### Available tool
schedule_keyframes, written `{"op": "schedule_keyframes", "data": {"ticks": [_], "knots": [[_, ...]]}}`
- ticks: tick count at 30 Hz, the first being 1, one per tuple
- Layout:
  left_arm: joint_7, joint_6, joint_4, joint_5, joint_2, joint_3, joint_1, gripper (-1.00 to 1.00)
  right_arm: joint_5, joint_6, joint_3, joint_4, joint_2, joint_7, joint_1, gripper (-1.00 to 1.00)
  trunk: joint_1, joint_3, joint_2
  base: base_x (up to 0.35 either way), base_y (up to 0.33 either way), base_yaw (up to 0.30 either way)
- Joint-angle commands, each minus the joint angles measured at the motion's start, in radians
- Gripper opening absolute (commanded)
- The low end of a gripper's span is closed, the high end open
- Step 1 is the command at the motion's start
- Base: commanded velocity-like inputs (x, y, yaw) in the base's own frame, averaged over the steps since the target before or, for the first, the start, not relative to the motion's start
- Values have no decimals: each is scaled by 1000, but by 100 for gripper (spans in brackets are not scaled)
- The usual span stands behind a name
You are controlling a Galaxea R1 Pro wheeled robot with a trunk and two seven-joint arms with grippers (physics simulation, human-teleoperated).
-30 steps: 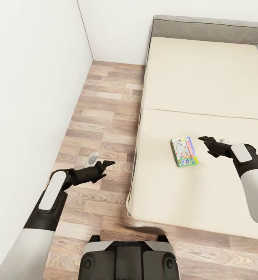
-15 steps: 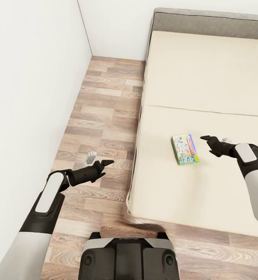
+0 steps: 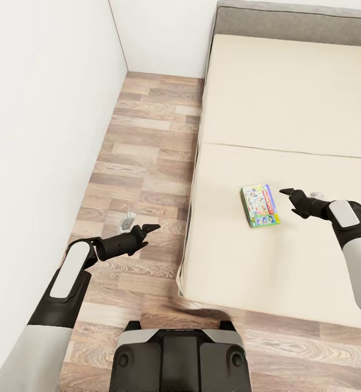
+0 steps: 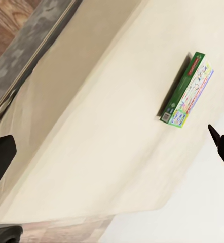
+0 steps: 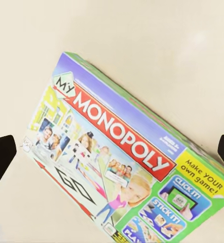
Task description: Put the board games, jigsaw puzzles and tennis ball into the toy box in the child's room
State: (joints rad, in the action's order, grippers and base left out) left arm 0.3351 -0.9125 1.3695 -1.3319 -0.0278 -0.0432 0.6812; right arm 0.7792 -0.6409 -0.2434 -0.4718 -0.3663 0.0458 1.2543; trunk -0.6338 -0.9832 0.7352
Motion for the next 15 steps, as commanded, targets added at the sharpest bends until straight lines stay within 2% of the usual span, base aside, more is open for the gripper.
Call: {"op": "schedule_keyframes", "data": {"ticks": [1, 7, 15], "knots": [[10, 0, 1, -10, 0, -2, 1, 100, -6, -6, -6, 0, 0, 20, 1, 100, 0, -2, 1, 0, 0, 0], [10, 0, 0, -10, 1, -4, 1, 100, -8, -5, -5, 0, 0, 75, 1, 100, 0, -12, 1, 0, 0, 0], [10, 0, -1, -9, 1, -5, 2, 100, -10, -5, -4, -1, -2, 104, 8, 100, 0, -25, 1, 0, 0, 0]]}}
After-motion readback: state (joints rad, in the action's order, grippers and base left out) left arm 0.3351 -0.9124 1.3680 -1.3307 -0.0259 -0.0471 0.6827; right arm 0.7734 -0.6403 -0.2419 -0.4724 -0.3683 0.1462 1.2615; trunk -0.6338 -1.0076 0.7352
